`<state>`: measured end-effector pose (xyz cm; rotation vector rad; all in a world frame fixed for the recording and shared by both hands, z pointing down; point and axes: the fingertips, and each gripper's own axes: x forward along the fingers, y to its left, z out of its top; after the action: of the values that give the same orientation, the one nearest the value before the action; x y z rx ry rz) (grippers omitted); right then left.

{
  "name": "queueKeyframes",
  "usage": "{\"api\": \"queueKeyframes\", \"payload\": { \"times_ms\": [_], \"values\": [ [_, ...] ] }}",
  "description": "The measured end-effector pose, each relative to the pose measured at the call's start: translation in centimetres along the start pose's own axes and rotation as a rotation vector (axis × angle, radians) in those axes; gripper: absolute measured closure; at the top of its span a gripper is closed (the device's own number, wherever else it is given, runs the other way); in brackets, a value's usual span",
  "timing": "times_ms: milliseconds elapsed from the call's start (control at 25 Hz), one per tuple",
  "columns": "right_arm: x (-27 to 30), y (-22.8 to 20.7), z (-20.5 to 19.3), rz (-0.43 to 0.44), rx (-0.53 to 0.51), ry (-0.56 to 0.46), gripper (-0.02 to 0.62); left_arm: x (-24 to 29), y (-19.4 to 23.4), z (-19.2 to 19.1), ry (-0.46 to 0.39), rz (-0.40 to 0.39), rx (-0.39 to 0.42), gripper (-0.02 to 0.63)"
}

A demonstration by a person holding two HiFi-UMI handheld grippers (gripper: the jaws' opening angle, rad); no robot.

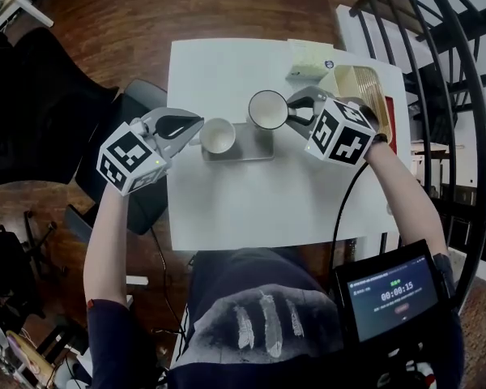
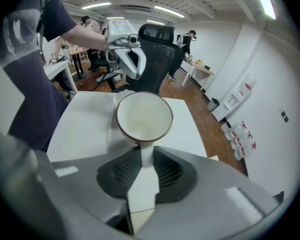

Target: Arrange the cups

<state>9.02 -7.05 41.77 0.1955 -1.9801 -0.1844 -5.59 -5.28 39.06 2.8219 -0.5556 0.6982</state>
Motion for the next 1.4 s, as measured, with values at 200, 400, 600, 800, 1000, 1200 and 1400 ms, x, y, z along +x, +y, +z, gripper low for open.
{"api": "queueKeyframes", "payload": {
  "times_ms": [200,400,600,800,1000,1200,1400],
  "values": [
    [0.6,1.8,-2.1,0.035,-0.004,0.016,0.523,0.9,-1.2,0.6,0.013,0.017,-0.001,0.592],
    [2.8,2.2,-3.1,0.068,-0.003,0.043,0.523,0.5,-1.3,0.8,0.018,0.029,-0.006,0.592],
    [4.1,2.8,-3.3,0.082,-0.011,0.053,0.522,-0.1,-1.2,0.1,0.022,0.040,-0.007,0.592],
    [4.5,3.4,-2.7,0.097,-0.027,0.048,0.522,-0.4,-1.1,-0.2,0.028,0.044,-0.012,0.592],
    [4.5,3.6,-2.7,0.105,-0.028,0.056,0.522,-0.2,-1.2,-0.3,0.028,0.032,-0.012,0.592],
    [4.6,3.5,-2.7,0.104,-0.026,0.057,0.518,0.1,-0.9,-0.1,0.021,0.021,-0.004,0.592],
    [4.1,3.6,-2.7,0.129,0.039,0.015,0.444,0.0,-0.6,0.2,0.022,0.017,0.003,0.592]
  ]
}}
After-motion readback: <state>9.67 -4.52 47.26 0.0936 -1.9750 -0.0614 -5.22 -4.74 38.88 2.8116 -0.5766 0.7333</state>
